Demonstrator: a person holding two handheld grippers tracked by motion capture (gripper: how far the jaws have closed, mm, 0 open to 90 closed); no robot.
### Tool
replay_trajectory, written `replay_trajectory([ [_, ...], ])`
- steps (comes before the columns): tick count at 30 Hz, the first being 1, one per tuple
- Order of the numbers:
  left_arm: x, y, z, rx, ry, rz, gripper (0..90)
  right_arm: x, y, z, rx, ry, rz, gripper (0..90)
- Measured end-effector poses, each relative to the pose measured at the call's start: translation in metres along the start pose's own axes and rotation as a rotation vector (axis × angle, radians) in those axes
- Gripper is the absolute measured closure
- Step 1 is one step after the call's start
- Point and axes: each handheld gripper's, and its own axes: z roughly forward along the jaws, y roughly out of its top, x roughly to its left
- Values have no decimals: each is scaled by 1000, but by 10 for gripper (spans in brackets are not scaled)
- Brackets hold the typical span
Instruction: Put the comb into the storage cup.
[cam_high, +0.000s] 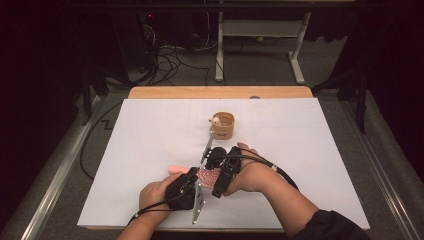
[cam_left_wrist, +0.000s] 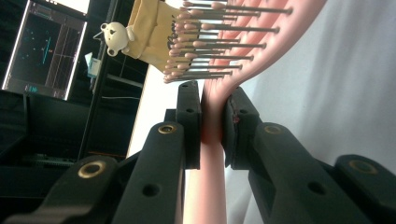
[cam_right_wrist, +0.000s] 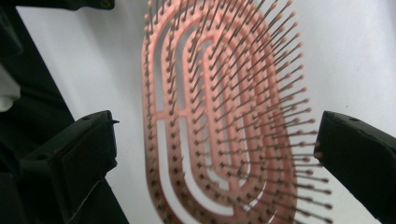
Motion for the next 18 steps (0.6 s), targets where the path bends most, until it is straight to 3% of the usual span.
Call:
replay_trajectory([
  [11, -1, -1, 1, 7, 0, 10, 798, -2, -9, -3, -7, -6, 3, 4],
  [18, 0, -3, 1, 5, 4, -11, 798, -4, -15, -7, -1, -15, 8, 4],
])
